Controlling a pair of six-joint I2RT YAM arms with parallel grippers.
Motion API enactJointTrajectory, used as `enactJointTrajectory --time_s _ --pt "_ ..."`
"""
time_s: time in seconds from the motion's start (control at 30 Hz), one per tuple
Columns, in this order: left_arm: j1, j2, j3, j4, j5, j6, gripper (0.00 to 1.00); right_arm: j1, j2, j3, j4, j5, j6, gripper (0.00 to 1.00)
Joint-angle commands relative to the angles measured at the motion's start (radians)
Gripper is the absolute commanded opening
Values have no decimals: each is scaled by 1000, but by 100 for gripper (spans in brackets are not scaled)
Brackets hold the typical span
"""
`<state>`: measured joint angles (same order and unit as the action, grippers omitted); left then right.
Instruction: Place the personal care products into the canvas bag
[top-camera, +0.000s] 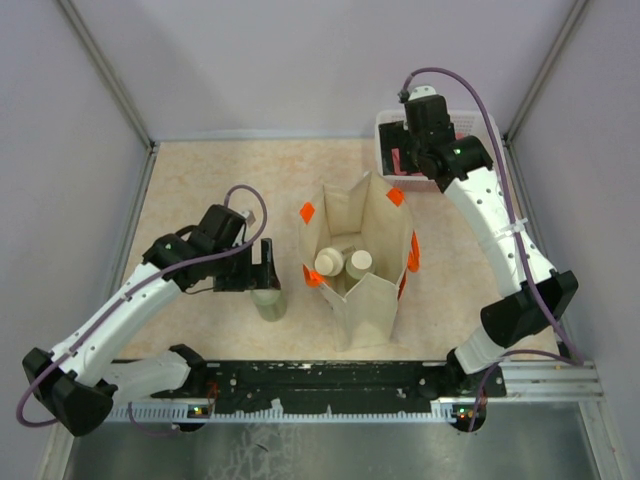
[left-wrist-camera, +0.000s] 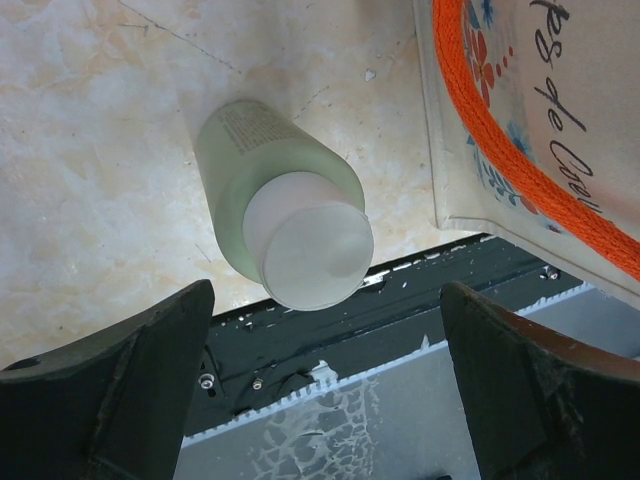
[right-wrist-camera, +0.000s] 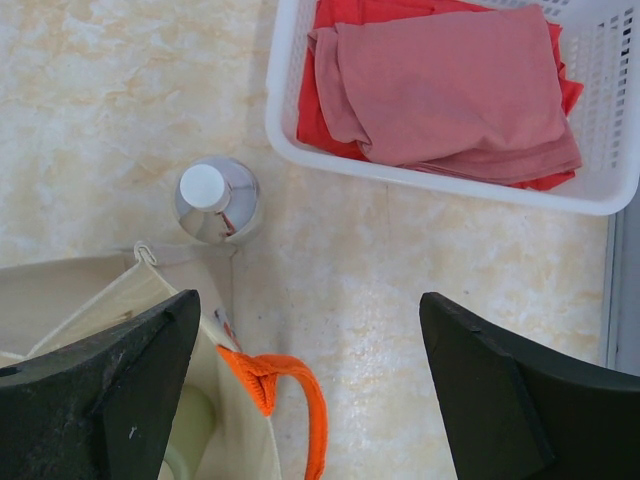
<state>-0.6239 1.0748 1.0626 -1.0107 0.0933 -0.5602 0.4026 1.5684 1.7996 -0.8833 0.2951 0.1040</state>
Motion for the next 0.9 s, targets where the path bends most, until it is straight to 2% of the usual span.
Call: enactJointTrajectory --time_s 0.0,0.87 --pt "-12 10 -1 8 -5 7 100 -8 -13 24 17 27 -17 91" --pt "-45 57 -37 36 -13 6 100 -8 -41 -14 14 40 -26 93"
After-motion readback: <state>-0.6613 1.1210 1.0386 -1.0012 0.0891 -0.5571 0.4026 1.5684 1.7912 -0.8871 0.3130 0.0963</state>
